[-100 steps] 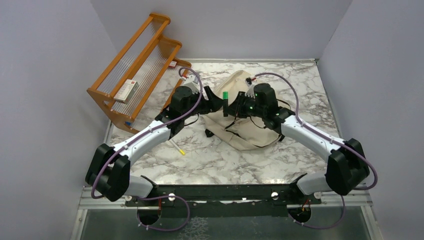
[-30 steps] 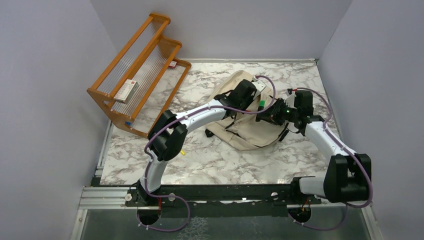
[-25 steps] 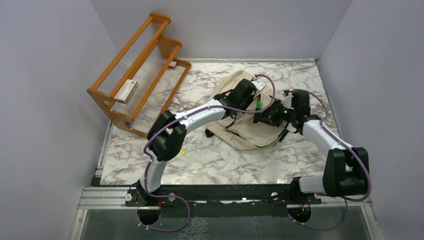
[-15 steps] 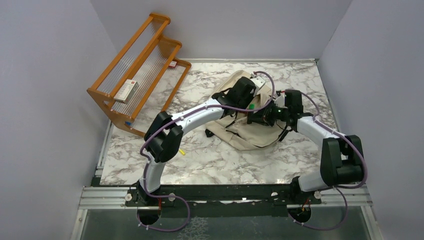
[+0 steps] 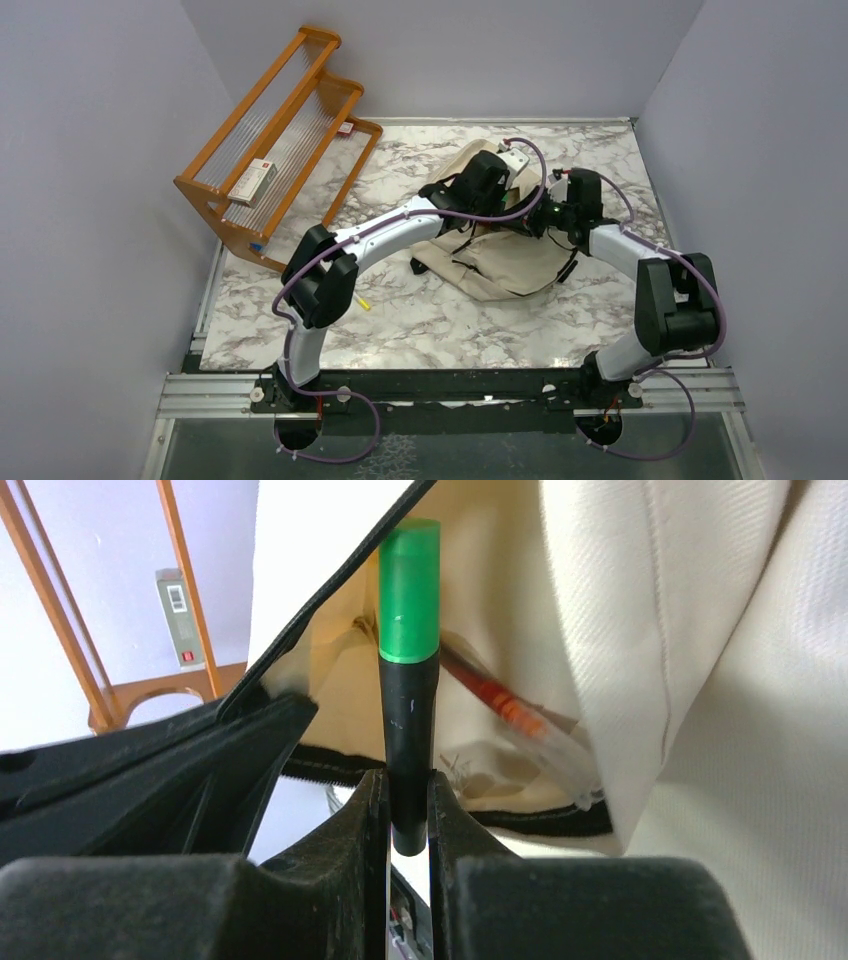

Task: Pack the student bag
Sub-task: Place the stationery in the student bag.

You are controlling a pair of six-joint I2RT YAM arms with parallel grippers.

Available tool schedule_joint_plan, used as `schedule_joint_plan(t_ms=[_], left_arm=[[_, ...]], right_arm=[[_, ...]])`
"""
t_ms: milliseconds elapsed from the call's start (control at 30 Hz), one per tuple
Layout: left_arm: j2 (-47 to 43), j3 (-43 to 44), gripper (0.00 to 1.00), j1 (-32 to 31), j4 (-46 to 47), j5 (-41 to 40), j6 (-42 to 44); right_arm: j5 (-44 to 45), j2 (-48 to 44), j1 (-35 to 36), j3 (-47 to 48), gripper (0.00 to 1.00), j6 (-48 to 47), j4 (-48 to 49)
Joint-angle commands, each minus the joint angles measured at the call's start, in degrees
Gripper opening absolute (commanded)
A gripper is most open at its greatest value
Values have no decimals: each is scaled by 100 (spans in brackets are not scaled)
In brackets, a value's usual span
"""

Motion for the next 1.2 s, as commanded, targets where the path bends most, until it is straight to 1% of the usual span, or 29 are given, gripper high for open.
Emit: schedule_joint_plan(t_ms=[0, 267, 433, 567, 733, 967, 1167], left_arm=[[-393, -8, 0, -47, 125, 158, -30], [-382, 1, 0, -53, 128, 383, -47], [-420, -196, 0, -50, 238, 378, -70], [-482, -359, 0, -47, 342, 370, -160], [-446, -418, 0, -47, 408, 384, -144], [-446, -466, 0, -47, 410, 322, -143], [-429, -452, 0, -15, 358, 160, -280]], right_arm=[[95, 352, 55, 53, 0, 478, 803], [351, 884, 255, 686, 1, 451, 867], [338, 1187, 375, 983, 12, 473, 842], [402, 1275, 404, 1151, 20, 344, 630], [577, 1198, 409, 1145, 28, 132, 406], [912, 940, 404, 1054, 32, -230, 16], [1258, 495, 409, 878, 33, -658, -366]])
